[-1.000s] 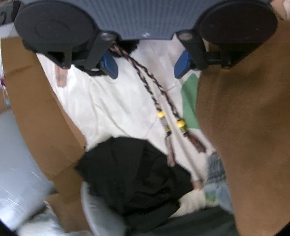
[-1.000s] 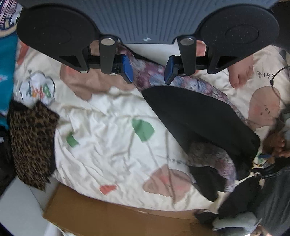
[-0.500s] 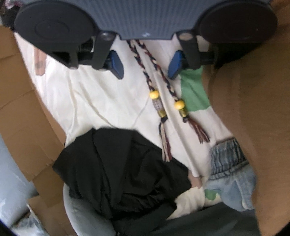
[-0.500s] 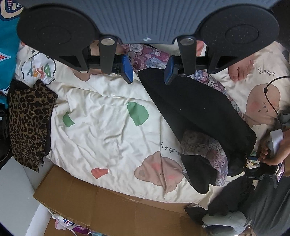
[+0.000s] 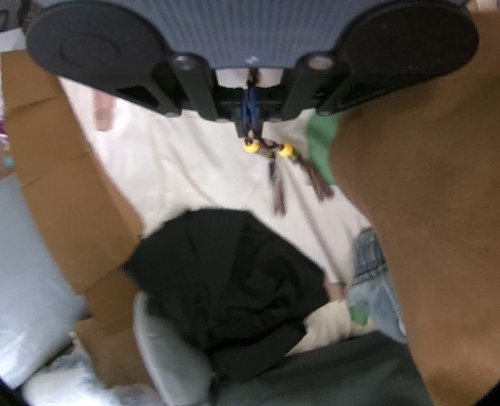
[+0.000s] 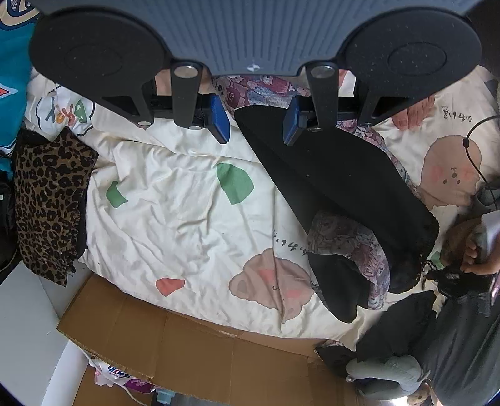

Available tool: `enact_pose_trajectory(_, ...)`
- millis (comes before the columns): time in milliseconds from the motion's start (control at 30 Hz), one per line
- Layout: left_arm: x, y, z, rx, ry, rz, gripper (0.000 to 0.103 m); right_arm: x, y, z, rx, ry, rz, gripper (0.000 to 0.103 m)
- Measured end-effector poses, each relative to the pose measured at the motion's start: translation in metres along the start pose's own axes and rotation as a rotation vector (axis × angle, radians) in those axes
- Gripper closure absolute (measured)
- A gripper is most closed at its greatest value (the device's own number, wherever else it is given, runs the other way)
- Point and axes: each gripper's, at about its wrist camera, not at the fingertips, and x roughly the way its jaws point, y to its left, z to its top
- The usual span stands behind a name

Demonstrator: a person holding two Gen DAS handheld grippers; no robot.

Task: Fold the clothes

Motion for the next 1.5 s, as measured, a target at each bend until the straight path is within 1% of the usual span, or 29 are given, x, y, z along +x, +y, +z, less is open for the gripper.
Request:
enact_pose_trajectory(67, -0.013, -0.007, -0.001, 0.014, 0.001, -0.046, 0.101, -0.002, 0.0, -0.001, 0.003, -0.003, 0.0, 0.058)
enact_pose_trajectory(167, -0.037, -0.028, -0.006, 0.077, -0.004, -0.113, 0.101, -0.006, 0.002, 0.0, -0.001, -0.011, 0.002, 0.058)
enact_pose_trajectory(333, -0.066, -0.064, -0.017, 0.168, 0.002, -0.2, 0.101, -0.015, 0.005, 0.005, 0.0, -0.038, 0.012, 0.058)
enact_pose_trajectory(433, -0.081, -0.082, -0.03, 0.217, 0.018, -0.25, 0.101, -0.02, 0.007, 0.01, 0.001, -0.062, 0.018, 0.058)
enact_pose_trajectory(533, -0.089, -0.095, -0.046, 0.252, 0.047, -0.291, 0.101, -0.023, 0.008, 0.015, 0.0, -0.081, 0.021, 0.058)
enact_pose_trajectory(700, -0.09, -0.114, -0.082, 0.344, 0.111, -0.339, 0.101, -0.021, 0.012, 0.017, -0.005, -0.085, 0.024, 0.058)
enact_pose_trajectory(833, -0.079, -0.121, -0.108, 0.373, 0.18, -0.353, 0.101, -0.013, 0.015, 0.019, -0.018, -0.058, 0.022, 0.058)
enact_pose_trajectory(967, -0.069, -0.128, -0.133, 0.401, 0.25, -0.368, 0.1, -0.013, 0.018, 0.027, -0.008, -0.072, 0.032, 0.058)
enact_pose_trajectory(1033, -0.066, -0.132, -0.139, 0.399, 0.286, -0.381, 0.099, -0.013, 0.017, 0.031, 0.01, -0.076, 0.047, 0.058)
enact_pose_trajectory(1100, -0.068, -0.134, -0.142, 0.413, 0.304, -0.395, 0.092, -0.013, 0.017, 0.033, 0.021, -0.084, 0.058, 0.058)
enact_pose_trajectory(1167, -0.07, -0.137, -0.145, 0.428, 0.322, -0.409, 0.074, -0.013, 0.017, 0.033, 0.024, -0.088, 0.063, 0.058)
enact_pose_trajectory(1267, -0.073, -0.141, -0.149, 0.451, 0.35, -0.43, 0.057, -0.011, 0.017, 0.033, 0.023, -0.087, 0.068, 0.058)
enact_pose_trajectory(1333, -0.076, -0.143, -0.152, 0.459, 0.368, -0.443, 0.053, -0.009, 0.016, 0.033, 0.029, -0.087, 0.069, 0.058)
enact_pose_trajectory(1400, -0.078, -0.145, -0.154, 0.464, 0.387, -0.454, 0.053, -0.008, 0.014, 0.033, 0.038, -0.088, 0.071, 0.058)
enact_pose_trajectory(1500, -0.084, -0.144, -0.154, 0.476, 0.396, -0.434, 0.053, -0.007, 0.014, 0.032, 0.04, -0.09, 0.074, 0.058)
